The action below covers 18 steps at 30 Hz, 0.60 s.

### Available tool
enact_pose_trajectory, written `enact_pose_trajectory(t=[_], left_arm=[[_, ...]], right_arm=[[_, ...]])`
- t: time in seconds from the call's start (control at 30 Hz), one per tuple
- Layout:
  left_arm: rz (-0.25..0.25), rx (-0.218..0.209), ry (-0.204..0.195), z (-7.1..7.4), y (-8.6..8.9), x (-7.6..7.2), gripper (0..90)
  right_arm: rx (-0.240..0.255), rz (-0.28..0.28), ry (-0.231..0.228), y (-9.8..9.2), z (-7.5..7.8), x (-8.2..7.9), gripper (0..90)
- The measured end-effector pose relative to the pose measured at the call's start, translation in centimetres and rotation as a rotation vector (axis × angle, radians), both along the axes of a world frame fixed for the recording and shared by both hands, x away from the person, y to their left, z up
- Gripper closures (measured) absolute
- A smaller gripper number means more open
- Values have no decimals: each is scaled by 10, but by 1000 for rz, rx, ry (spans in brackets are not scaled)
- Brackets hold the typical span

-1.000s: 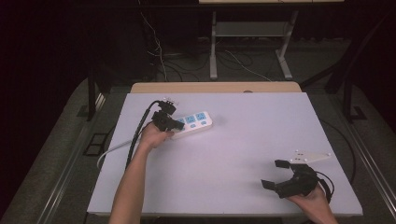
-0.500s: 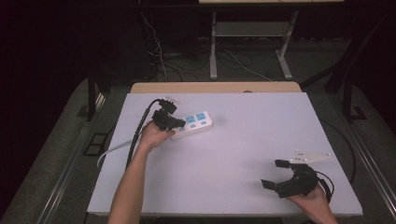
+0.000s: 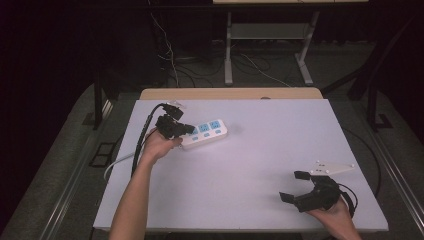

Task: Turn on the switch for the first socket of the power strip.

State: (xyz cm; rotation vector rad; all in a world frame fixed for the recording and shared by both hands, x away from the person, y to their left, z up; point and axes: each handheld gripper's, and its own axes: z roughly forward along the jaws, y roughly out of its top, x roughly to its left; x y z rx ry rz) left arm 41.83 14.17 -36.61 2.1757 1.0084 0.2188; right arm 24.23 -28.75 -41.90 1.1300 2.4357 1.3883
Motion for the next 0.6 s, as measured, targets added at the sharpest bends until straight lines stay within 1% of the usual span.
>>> enact_pose_trajectory(t=[0.07, 0.17, 0.3, 0.33, 0.37, 0.43, 0.53, 0.57, 0.6], left_arm=[[1, -8, -10, 2, 3, -4, 845], [8, -23, -13, 2, 8, -10, 811], [30, -44, -11, 5, 16, -17, 699], [34, -56, -13, 5, 17, -19, 630], [36, -63, -19, 6, 20, -22, 630], [38, -85, -28, 8, 23, -27, 578], [39, -110, -24, 10, 29, -34, 426], [41, -106, -27, 11, 30, -36, 378], [41, -95, -33, 11, 31, -39, 270]], right_arm=[[0, 1, 0, 0, 0, 0, 2], [2, 2, -2, 0, 0, 0, 3], [1, 3, -2, 0, 0, 0, 3], [2, 2, -2, 0, 0, 0, 3], [2, 2, -2, 0, 0, 0, 3], [2, 2, -3, 0, 0, 0, 3], [4, 1, -4, 0, 0, 0, 3], [5, 1, -4, 0, 0, -1, 2], [3, 2, -4, 0, 0, 0, 3]])
